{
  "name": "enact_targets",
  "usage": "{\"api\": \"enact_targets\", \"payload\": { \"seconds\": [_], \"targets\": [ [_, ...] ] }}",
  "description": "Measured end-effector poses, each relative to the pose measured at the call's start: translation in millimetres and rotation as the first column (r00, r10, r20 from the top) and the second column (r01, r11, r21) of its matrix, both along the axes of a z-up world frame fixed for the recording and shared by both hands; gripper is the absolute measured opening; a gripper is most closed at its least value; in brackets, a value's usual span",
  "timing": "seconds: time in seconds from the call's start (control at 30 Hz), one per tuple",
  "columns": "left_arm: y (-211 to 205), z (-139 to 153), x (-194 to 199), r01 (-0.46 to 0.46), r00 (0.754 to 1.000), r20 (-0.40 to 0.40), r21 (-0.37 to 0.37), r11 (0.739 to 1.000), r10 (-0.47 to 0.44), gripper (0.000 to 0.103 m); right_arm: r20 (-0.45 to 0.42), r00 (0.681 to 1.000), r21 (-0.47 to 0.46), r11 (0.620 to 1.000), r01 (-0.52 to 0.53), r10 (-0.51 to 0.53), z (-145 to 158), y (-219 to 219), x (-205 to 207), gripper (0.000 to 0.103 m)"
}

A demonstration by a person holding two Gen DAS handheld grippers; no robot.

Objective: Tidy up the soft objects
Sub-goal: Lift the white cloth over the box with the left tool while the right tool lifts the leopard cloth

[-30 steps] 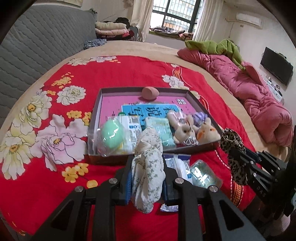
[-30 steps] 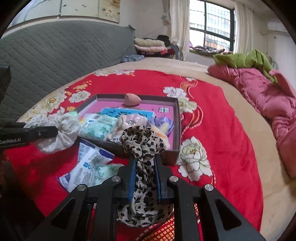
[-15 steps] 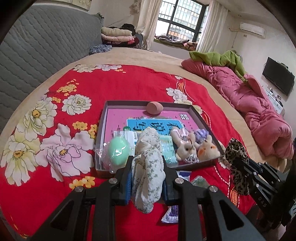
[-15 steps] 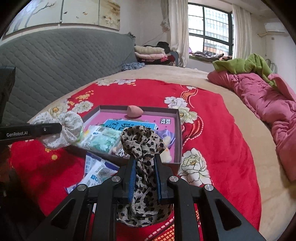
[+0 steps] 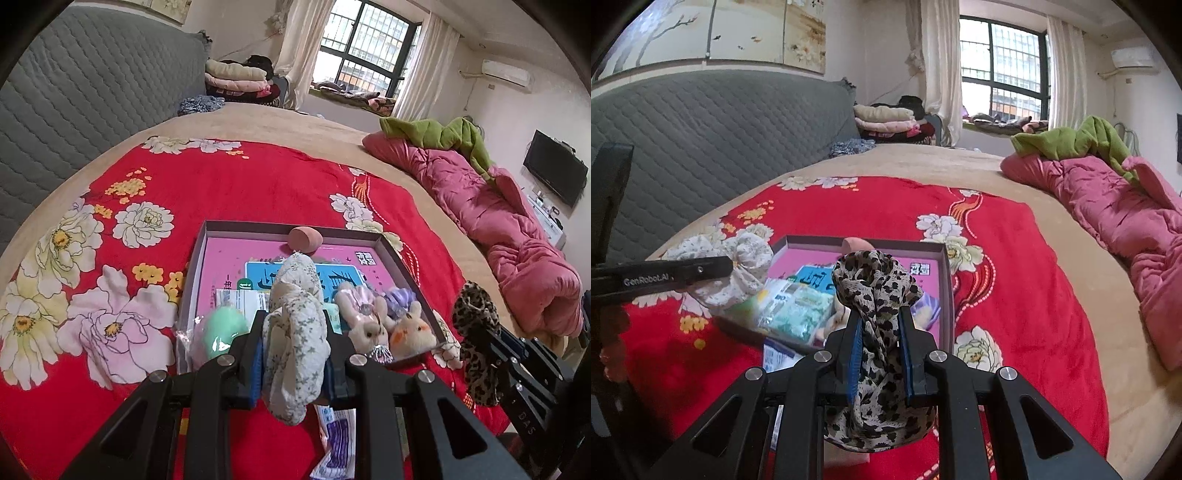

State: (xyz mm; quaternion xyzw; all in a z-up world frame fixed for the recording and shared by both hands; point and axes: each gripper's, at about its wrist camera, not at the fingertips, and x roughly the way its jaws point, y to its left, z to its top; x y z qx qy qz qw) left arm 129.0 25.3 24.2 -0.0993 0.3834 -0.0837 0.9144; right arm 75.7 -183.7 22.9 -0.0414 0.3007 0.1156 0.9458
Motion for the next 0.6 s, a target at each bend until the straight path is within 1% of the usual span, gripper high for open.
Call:
{"api": "enact_targets", "payload": {
  "seconds": [0.23,0.33,0.47,0.6],
  "targets": [
    [-1,-12,17,0.000,1.000,-0.015,-0.011,1.000,0.000,0.025,0.005,1.000,-0.003,1.000,0.021,-0.021,2,2,12,0.018],
    [-1,-17,23,-0.002,1.000,-0.023,-0.001,1.000,0.002,0.025,0.003,1.000,-0.008,1.000,0.030,-0.030,1,2,18,0.018],
    [-1,-30,29,0.003,0.999,-0.053,-0.010,1.000,-0.003,0.025,0.005,0.999,-0.021,0.999,0.037,-0.037,1,5,24,0.018],
    [-2,-39,32,0.010,0.998,-0.065,0.004,1.000,-0.010,0.025,-0.001,0.999,-0.025,0.999,0.046,-0.046,-1,7,32,0.018]
  ]
}}
